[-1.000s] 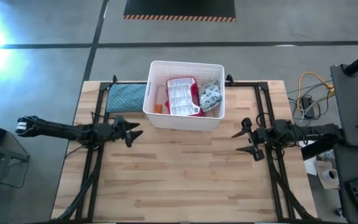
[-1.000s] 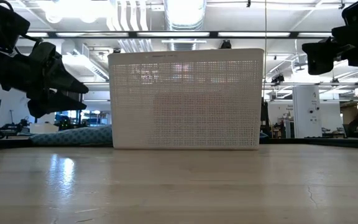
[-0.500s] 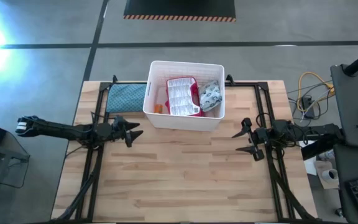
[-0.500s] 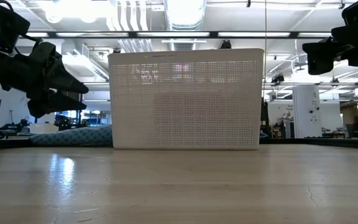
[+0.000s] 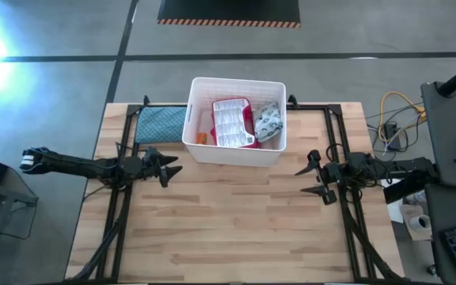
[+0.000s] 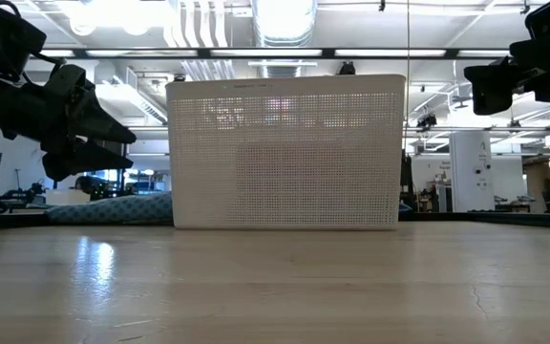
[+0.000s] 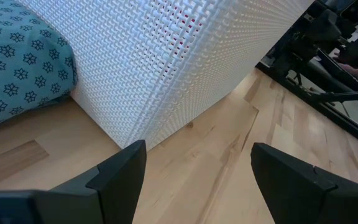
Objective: Pick & place medical supplies in basket/bin
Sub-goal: Return to Home Position
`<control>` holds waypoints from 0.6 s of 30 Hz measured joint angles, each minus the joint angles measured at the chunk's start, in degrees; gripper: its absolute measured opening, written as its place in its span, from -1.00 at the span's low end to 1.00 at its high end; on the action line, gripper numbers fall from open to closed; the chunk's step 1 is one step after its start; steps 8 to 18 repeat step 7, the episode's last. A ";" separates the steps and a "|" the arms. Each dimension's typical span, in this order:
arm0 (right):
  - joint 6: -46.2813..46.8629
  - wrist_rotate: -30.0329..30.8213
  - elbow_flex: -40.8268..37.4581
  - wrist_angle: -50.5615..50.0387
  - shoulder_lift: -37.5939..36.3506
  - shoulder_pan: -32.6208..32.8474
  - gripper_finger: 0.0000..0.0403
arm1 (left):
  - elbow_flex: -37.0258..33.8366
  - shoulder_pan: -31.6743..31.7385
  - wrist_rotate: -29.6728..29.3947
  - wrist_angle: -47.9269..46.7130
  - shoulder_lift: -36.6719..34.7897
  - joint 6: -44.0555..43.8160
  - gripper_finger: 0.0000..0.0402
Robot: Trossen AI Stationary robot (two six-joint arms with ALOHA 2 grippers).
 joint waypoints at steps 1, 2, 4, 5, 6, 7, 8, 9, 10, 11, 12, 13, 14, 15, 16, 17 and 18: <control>-0.02 0.00 0.00 0.00 0.00 0.00 0.27 | 0.00 0.00 0.00 0.00 0.01 0.01 0.34; 0.00 0.00 0.00 0.00 0.00 0.00 0.27 | 0.00 0.00 0.00 0.00 0.01 0.01 0.34; -0.02 0.00 0.00 0.00 0.00 0.00 0.25 | 0.00 0.00 0.00 0.00 0.01 -0.01 0.34; 0.00 0.00 0.00 0.00 0.00 0.00 0.25 | 0.00 0.00 0.00 0.00 0.01 0.00 0.34; 0.00 -0.02 0.00 0.00 0.00 0.00 0.25 | 0.00 0.00 0.00 0.00 0.00 0.00 0.34; -0.02 0.00 0.00 0.00 0.00 0.00 0.25 | 0.00 0.00 0.00 0.00 0.01 0.01 0.34; -0.02 0.00 0.00 0.00 0.00 0.00 0.25 | 0.00 0.00 0.00 0.00 0.01 0.01 0.34; -0.02 0.00 0.00 0.00 0.00 0.00 0.25 | 0.00 0.00 0.00 0.00 0.01 0.01 0.34; -0.02 0.00 0.00 0.00 0.00 0.00 0.25 | 0.00 0.00 0.00 0.00 0.01 0.01 0.34; -0.02 0.00 0.00 0.00 0.00 0.00 0.25 | 0.00 0.00 0.00 0.00 0.01 0.01 0.34; -0.02 0.00 0.00 0.00 0.00 0.00 0.25 | 0.00 0.00 0.00 0.00 0.01 0.01 0.34; -0.02 0.00 0.00 0.00 0.00 0.00 0.25 | 0.00 0.00 0.00 0.00 0.01 0.01 0.34; -0.02 0.00 0.00 0.00 0.00 0.00 0.25 | 0.00 0.00 0.00 0.00 0.01 0.01 0.34; -0.02 0.00 0.00 0.00 0.00 0.00 0.25 | 0.00 0.00 0.00 0.00 0.01 0.01 0.34; -0.02 0.00 0.00 0.00 0.00 0.00 0.25 | 0.00 0.00 0.00 0.00 0.01 0.01 0.34; -0.02 0.00 0.00 0.00 0.00 0.00 0.25 | 0.00 0.00 0.00 0.00 0.01 0.01 0.34; -0.02 0.00 0.00 0.00 0.00 0.00 0.25 | 0.00 0.00 0.00 0.00 0.01 0.01 0.34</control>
